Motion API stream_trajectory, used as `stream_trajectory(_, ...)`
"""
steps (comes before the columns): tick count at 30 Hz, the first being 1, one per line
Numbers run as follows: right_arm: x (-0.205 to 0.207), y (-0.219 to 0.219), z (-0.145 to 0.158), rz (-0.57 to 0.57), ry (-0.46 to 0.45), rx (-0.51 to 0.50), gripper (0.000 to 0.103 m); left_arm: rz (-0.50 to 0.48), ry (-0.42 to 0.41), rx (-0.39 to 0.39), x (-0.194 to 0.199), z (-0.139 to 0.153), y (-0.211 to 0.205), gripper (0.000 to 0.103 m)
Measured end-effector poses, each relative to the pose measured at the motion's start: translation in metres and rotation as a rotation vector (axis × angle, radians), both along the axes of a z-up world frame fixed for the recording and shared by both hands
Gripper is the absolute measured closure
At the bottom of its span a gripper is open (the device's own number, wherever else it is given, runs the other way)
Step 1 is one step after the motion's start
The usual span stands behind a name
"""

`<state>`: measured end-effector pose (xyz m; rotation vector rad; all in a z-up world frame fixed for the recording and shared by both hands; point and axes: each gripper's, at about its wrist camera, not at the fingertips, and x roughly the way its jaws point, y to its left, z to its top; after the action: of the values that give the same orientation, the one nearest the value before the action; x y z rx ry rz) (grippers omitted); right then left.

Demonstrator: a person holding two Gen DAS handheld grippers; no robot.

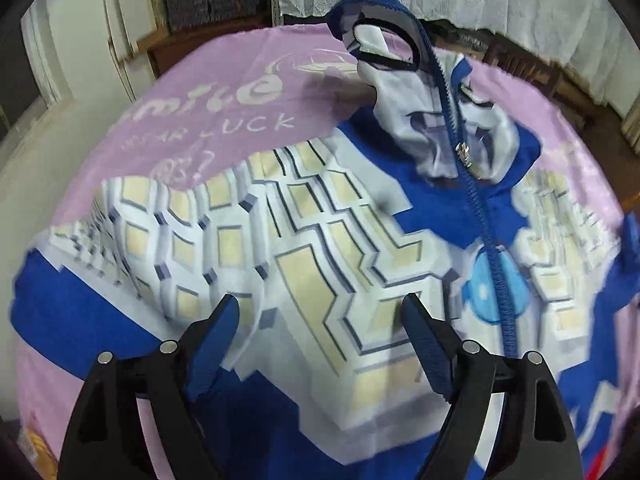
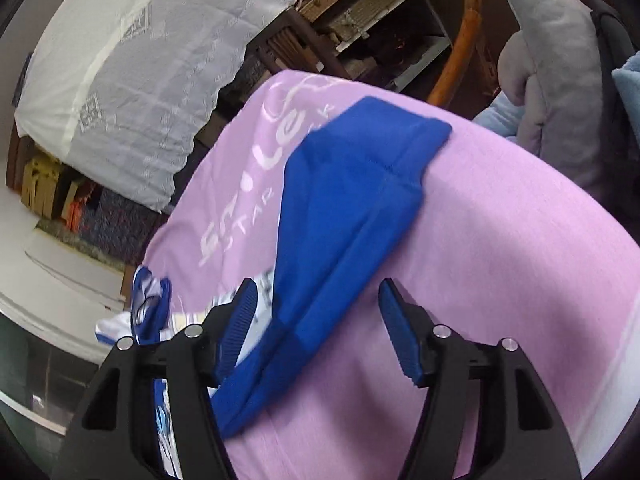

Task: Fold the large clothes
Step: 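Grasp the blue sleeve cuff with the right tool and lift it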

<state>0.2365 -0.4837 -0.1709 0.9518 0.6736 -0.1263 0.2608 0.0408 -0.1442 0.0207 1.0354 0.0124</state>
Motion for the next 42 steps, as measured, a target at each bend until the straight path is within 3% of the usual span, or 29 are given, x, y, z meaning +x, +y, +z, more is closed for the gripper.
stream_trajectory(3, 0.016, -0.008, -0.001, -0.026, -0.017, -0.019, 0.043, 0.001, -0.037, 0.060, -0.004, -0.003, -0.006, 0.003)
stream_trajectory(4, 0.013, -0.006, 0.000, -0.035, -0.017, -0.045, 0.046, 0.007, -0.048, 0.073, -0.006, -0.004, -0.006, 0.003)
stream_trajectory(7, 0.014, 0.000, 0.007, -0.047, 0.016, -0.190, 0.064, 0.014, -0.055, 0.052, -0.008, -0.005, -0.004, 0.003)
stream_trajectory(10, 0.000, 0.020, 0.030, -0.065, 0.006, -0.415, 0.072, 0.020, -0.053, 0.023, -0.007, -0.005, 0.000, 0.003)
stream_trajectory(12, -0.008, 0.028, 0.039, -0.076, -0.003, -0.499, 0.073, 0.021, -0.052, 0.012, -0.005, -0.006, 0.002, 0.003)
stream_trajectory(23, -0.042, 0.040, 0.049, -0.124, 0.004, -0.651, 0.078, 0.018, -0.062, 0.005, -0.006, -0.006, 0.003, 0.003)
stream_trajectory(28, -0.039, 0.027, 0.043, -0.115, 0.004, -0.559, 0.075, 0.018, -0.062, 0.005, -0.006, -0.006, 0.003, 0.003)
stream_trajectory(30, -0.039, 0.013, 0.035, -0.115, -0.003, -0.451, 0.076, 0.018, -0.062, 0.005, -0.006, -0.006, 0.003, 0.003)
stream_trajectory(31, -0.042, 0.005, 0.032, -0.125, -0.011, -0.398, 0.089, 0.017, -0.062, 0.005, -0.006, -0.006, 0.003, 0.003)
stream_trajectory(32, -0.047, -0.003, 0.028, -0.145, -0.022, -0.347, 0.096, 0.018, -0.062, 0.005, -0.006, -0.006, 0.003, 0.003)
stream_trajectory(39, -0.077, -0.035, -0.005, -0.200, 0.020, -0.030, 0.096, 0.016, -0.062, 0.005, -0.006, -0.006, 0.003, 0.003)
stream_trajectory(42, -0.089, -0.037, -0.008, -0.205, 0.012, 0.019, 0.096, 0.015, -0.062, 0.004, -0.006, -0.006, 0.003, 0.003)
